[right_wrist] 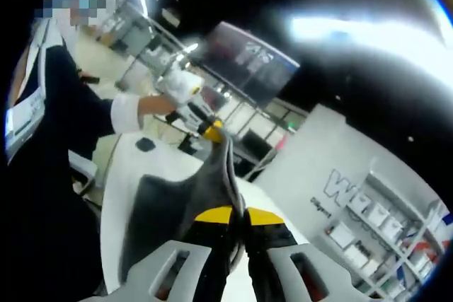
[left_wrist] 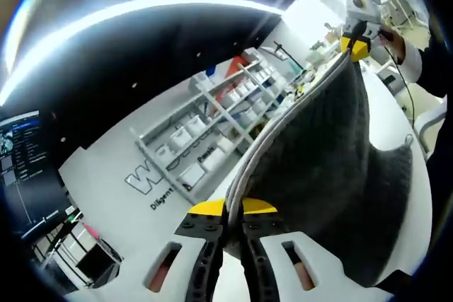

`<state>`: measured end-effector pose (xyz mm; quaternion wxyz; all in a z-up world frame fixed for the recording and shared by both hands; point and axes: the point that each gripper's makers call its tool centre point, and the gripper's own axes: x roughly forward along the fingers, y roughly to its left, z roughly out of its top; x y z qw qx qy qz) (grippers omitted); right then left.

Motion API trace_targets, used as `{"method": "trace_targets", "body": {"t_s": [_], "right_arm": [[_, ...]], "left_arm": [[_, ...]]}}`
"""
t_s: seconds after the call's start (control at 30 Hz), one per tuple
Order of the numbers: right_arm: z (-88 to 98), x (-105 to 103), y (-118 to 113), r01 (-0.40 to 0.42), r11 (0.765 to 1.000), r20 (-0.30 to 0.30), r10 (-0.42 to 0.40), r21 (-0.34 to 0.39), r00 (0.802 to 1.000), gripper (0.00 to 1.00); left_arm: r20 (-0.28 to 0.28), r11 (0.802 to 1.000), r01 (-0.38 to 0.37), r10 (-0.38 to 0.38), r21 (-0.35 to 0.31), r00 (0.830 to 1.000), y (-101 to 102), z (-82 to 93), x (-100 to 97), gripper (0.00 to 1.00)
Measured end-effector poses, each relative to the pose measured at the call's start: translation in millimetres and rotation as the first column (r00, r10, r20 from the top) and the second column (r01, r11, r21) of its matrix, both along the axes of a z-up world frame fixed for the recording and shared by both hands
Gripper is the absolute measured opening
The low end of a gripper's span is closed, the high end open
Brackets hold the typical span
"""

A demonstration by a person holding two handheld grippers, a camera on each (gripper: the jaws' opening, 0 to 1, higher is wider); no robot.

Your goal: Open the folded towel by lifting each exposed corner and separating the folded layers until the towel lies flat within the target outline without major curled edges

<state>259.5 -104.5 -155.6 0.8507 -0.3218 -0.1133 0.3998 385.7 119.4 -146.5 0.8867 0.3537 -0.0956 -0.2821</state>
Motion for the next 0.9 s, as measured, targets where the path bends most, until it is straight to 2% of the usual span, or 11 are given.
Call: {"method": "trace_targets", "body": {"t_s": [0.1, 0.13, 0.17, 0.2, 0.27, 0.33, 0.4, 0.53, 0.63, 0.9], "right_arm": [[3.6, -6.1, 1.9, -0.005, 1.0, -0.005, 0.005, 0.003, 1.0, 0.0], [-0.4, -10.2, 3.4, 0.001, 1.0, -0.062, 0.001, 0.023, 0.998, 0.0], [-5.3, -15.3, 5.0, 0.015, 0.998, -0.168, -0.004, 0.063, 0.986, 0.0], [-4.7, -21.5, 9.3, 0.0, 0.995, -0.23, 0.022, 0.095, 0.973, 0.0], [4.1, -29.4, 13.7, -0.021, 0.99, -0.227, 0.052, 0.136, 0.973, 0.0], [7.1, -32.1, 14.0, -0.004, 0.991, -0.223, 0.034, 0.131, 0.974, 0.0], [12.7, -32.0, 11.9, 0.029, 0.993, -0.187, -0.007, 0.116, 0.982, 0.0], [21.6, -34.8, 11.7, 0.036, 0.992, -0.183, -0.013, 0.121, 0.983, 0.0], [33.1, -27.8, 6.2, 0.065, 0.991, -0.161, -0.046, 0.115, 0.986, 0.0], [57.8, -5.7, -7.8, 0.105, 0.986, -0.167, -0.082, 0.133, 0.983, 0.0]], "left_arm": [[0.002, 1.0, 0.009, -0.009, 0.006, 1.0, -3.9, 5.3, 3.4, 0.05], [0.004, 1.0, 0.011, -0.011, 0.006, 1.0, -5.7, 7.5, 4.0, 0.05], [0.005, 1.0, 0.013, -0.013, 0.008, 1.0, -7.0, 8.7, 4.3, 0.05], [0.005, 1.0, 0.015, -0.015, 0.011, 1.0, -8.7, 10.1, 5.4, 0.05], [0.014, 1.0, 0.017, -0.017, 0.025, 1.0, -12.3, 13.2, 7.2, 0.05], [0.015, 0.999, 0.025, -0.025, 0.03, 1.0, -14.8, 17.3, 8.9, 0.05], [0.017, 0.999, 0.032, -0.032, 0.033, 0.999, -17.4, 21.2, 10.2, 0.05], [0.023, 0.998, 0.042, -0.043, 0.043, 0.999, -21.8, 28.0, 11.8, 0.05], [0.028, 0.998, 0.042, -0.043, 0.043, 0.999, -22.3, 32.5, 11.3, 0.05], [0.038, 1.0, 0.021, -0.021, 0.002, 0.999, -16.0, 44.6, 2.5, 0.05]]}}
